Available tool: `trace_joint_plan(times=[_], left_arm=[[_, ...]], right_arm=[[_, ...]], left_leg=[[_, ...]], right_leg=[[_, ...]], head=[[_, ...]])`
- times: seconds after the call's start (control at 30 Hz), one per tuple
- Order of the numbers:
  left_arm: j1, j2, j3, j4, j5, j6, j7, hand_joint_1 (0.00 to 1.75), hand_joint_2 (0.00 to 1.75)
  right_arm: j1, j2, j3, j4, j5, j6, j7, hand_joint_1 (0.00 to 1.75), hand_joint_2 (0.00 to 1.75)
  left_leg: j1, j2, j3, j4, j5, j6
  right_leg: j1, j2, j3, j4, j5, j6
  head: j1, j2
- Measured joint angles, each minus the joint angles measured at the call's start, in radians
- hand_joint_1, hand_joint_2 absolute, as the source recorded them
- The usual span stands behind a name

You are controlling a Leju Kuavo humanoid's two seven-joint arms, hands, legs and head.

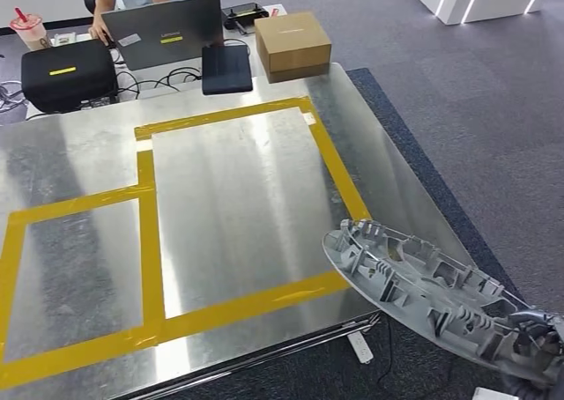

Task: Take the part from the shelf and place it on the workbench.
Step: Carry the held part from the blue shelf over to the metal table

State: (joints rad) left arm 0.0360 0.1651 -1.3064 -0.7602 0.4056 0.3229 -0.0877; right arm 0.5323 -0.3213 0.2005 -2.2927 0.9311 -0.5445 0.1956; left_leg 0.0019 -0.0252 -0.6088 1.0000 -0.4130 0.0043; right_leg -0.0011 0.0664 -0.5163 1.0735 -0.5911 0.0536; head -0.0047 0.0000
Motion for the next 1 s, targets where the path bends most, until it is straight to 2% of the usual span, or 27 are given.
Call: trace_joint_plan(times=[0.03, 0.07, 0.1, 0.13, 0.17, 0.23, 0.27, 0.3, 0.4, 0.47, 0.5, 0.57, 0.6, 0.63, 0.67, 0.7, 0.77, 0.8, 0.83, 0.87, 0.93, 1.0], left_arm=[[-0.001, 0.001, -0.010, 0.000, 0.012, 0.005, 0.000, 0.00, 1.75], [-0.003, 0.002, -0.021, 0.000, 0.023, 0.009, 0.000, 0.00, 1.75], [-0.005, 0.002, -0.034, 0.000, 0.033, 0.013, 0.000, 0.00, 1.75], [-0.009, 0.002, -0.047, 0.000, 0.043, 0.016, -0.001, 0.00, 1.75], [-0.013, 0.002, -0.061, 0.000, 0.052, 0.019, -0.001, 0.00, 1.75], [-0.023, 0.002, -0.086, 0.000, 0.067, 0.024, -0.002, 0.00, 1.75], [-0.028, 0.003, -0.097, 0.000, 0.072, 0.025, -0.002, 0.00, 1.75], [-0.033, 0.003, -0.107, 0.000, 0.075, 0.026, -0.002, 0.00, 1.75], [-0.041, 0.005, -0.128, 0.000, 0.082, 0.027, -0.003, 0.00, 1.75], [-0.046, 0.004, -0.139, 0.000, 0.084, 0.026, -0.004, 0.00, 1.75], [-0.048, 0.004, -0.144, 0.000, 0.084, 0.026, -0.005, 0.00, 1.75], [-0.054, 0.004, -0.153, 0.000, 0.084, 0.026, -0.011, 0.00, 1.75], [-0.058, 0.004, -0.157, 0.000, 0.085, 0.026, -0.014, 0.00, 1.75], [-0.062, 0.004, -0.161, 0.001, 0.085, 0.026, -0.016, 0.00, 1.75], [-0.065, 0.004, -0.165, 0.001, 0.085, 0.026, -0.016, 0.00, 1.75], [-0.067, 0.004, -0.170, 0.002, 0.086, 0.026, -0.016, 0.00, 1.75], [-0.068, 0.003, -0.177, 0.005, 0.087, 0.026, -0.014, 0.00, 1.75], [-0.069, 0.002, -0.179, 0.006, 0.088, 0.025, -0.014, 0.00, 1.75], [-0.070, 0.000, -0.182, 0.008, 0.088, 0.025, -0.013, 0.00, 1.75], [-0.071, -0.001, -0.184, 0.009, 0.088, 0.025, -0.013, 0.00, 1.75], [-0.071, -0.005, -0.189, 0.012, 0.088, 0.025, -0.013, 0.00, 1.75], [-0.074, -0.009, -0.193, 0.016, 0.088, 0.023, -0.013, 0.00, 1.75]], right_arm=[[0.000, -0.010, -0.011, 0.005, -0.028, 0.037, 0.009, 1.75, 1.75], [-0.001, -0.019, -0.023, 0.011, -0.053, 0.074, 0.016, 1.75, 1.75], [-0.001, -0.027, -0.040, 0.022, -0.075, 0.113, 0.021, 1.75, 1.75], [-0.001, -0.033, -0.057, 0.034, -0.092, 0.151, 0.024, 1.75, 1.75], [-0.001, -0.039, -0.077, 0.047, -0.103, 0.185, 0.026, 1.75, 1.75], [-0.003, -0.049, -0.115, 0.071, -0.110, 0.244, 0.024, 1.75, 1.75], [-0.005, -0.053, -0.131, 0.082, -0.103, 0.266, 0.020, 1.75, 1.75], [-0.008, -0.057, -0.141, 0.092, -0.093, 0.283, 0.015, 1.75, 1.75], [-0.017, -0.067, -0.151, 0.111, -0.059, 0.310, 0.011, 1.75, 1.75], [-0.028, -0.073, -0.151, 0.119, -0.040, 0.316, 0.014, 1.75, 1.75], [-0.035, -0.076, -0.149, 0.123, -0.031, 0.319, 0.016, 1.75, 1.75], [-0.047, -0.081, -0.144, 0.131, -0.014, 0.325, 0.018, 1.75, 1.75], [-0.053, -0.083, -0.139, 0.136, -0.006, 0.329, 0.021, 1.75, 1.75], [-0.059, -0.086, -0.133, 0.141, 0.000, 0.331, 0.025, 1.75, 1.75], [-0.065, -0.090, -0.127, 0.146, 0.005, 0.333, 0.029, 1.75, 1.75], [-0.070, -0.093, -0.121, 0.150, 0.010, 0.335, 0.034, 1.75, 1.75], [-0.076, -0.101, -0.110, 0.156, 0.017, 0.336, 0.041, 1.75, 1.75], [-0.076, -0.105, -0.106, 0.158, 0.022, 0.338, 0.045, 1.75, 1.75], [-0.076, -0.110, -0.100, 0.160, 0.028, 0.342, 0.050, 1.75, 1.75], [-0.076, -0.115, -0.094, 0.163, 0.037, 0.346, 0.056, 1.75, 1.75], [-0.078, -0.129, -0.081, 0.167, 0.061, 0.357, 0.068, 1.75, 1.75], [-0.084, -0.145, -0.063, 0.169, 0.087, 0.369, 0.080, 1.75, 1.75]], left_leg=[[0.000, 0.012, 0.006, 0.000, -0.007, 0.005], [-0.001, 0.023, 0.012, 0.000, -0.015, 0.007], [-0.001, 0.032, 0.019, 0.000, -0.022, 0.007], [0.000, 0.040, 0.028, 0.000, -0.030, 0.006], [0.000, 0.045, 0.038, 0.000, -0.038, 0.004], [0.002, 0.046, 0.060, 0.000, -0.053, -0.003], [0.001, 0.044, 0.068, 0.001, -0.059, -0.008], [0.000, 0.041, 0.072, 0.001, -0.063, -0.013], [-0.001, 0.034, 0.073, -0.001, -0.064, -0.026], [0.000, 0.029, 0.064, 0.018, -0.081, -0.035], [0.000, 0.028, 0.046, 0.056, -0.104, -0.039], [-0.001, 0.028, -0.016, 0.182, -0.164, -0.042], [-0.002, 0.028, -0.046, 0.243, -0.184, -0.042], [-0.003, 0.028, -0.062, 0.275, -0.186, -0.040], [-0.003, 0.028, -0.061, 0.272, -0.167, -0.038], [-0.004, 0.031, -0.043, 0.232, -0.133, -0.034], [-0.010, 0.062, 0.012, 0.108, -0.063, -0.025], [-0.013, 0.078, 0.032, 0.057, -0.049, -0.019], [-0.016, 0.089, 0.042, 0.027, -0.046, -0.014], [-0.019, 0.088, 0.042, 0.015, -0.051, -0.010], [-0.016, 0.064, 0.041, 0.006, -0.049, 0.000], [-0.009, 0.041, 0.044, 0.000, -0.045, 0.010]], right_leg=[[0.000, -0.034, -0.038, 0.063, -0.026, 0.007], [-0.001, -0.052, -0.083, 0.132, -0.050, 0.012], [-0.003, -0.058, -0.122, 0.187, -0.059, 0.015], [-0.005, -0.060, -0.146, 0.209, -0.048, 0.018], [-0.008, -0.061, -0.148, 0.189, -0.016, 0.020], [-0.014, -0.055, -0.105, 0.066, 0.073, 0.025], [-0.016, -0.050, -0.079, 0.008, 0.103, 0.025], [-0.016, -0.045, -0.060, -0.029, 0.118, 0.023], [-0.013, -0.053, -0.051, -0.042, 0.118, 0.003], [-0.015, -0.062, -0.049, -0.046, 0.118, -0.011], [-0.016, -0.066, -0.048, -0.048, 0.117, -0.017], [-0.015, -0.077, -0.046, -0.048, 0.114, -0.025], [-0.014, -0.083, -0.045, -0.048, 0.112, -0.027], [-0.013, -0.089, -0.042, -0.048, 0.110, -0.029], [-0.011, -0.095, -0.038, -0.048, 0.107, -0.030], [-0.011, -0.101, -0.033, -0.048, 0.104, -0.029], [-0.007, -0.112, -0.023, -0.047, 0.097, -0.024], [-0.004, -0.118, -0.021, -0.046, 0.094, -0.020], [-0.001, -0.127, -0.021, -0.046, 0.092, -0.015], [0.001, -0.137, -0.022, -0.047, 0.091, -0.011], [0.001, -0.152, -0.021, -0.048, 0.086, 0.000], [-0.002, -0.125, -0.040, -0.003, 0.057, 0.012]], head=[[0.003, 0.000], [0.005, 0.000], [0.004, 0.000], [0.005, 0.000], [0.004, 0.000], [0.004, 0.000], [0.005, 0.000], [0.005, 0.000], [0.004, 0.000], [0.001, 0.000], [-0.001, 0.000], [-0.004, 0.000], [-0.003, 0.000], [-0.003, 0.000], [-0.003, 0.000], [-0.003, 0.000], [-0.003, 0.000], [-0.003, 0.000], [-0.002, 0.000], [-0.002, 0.000], [-0.002, 0.000], [0.003, 0.000]])
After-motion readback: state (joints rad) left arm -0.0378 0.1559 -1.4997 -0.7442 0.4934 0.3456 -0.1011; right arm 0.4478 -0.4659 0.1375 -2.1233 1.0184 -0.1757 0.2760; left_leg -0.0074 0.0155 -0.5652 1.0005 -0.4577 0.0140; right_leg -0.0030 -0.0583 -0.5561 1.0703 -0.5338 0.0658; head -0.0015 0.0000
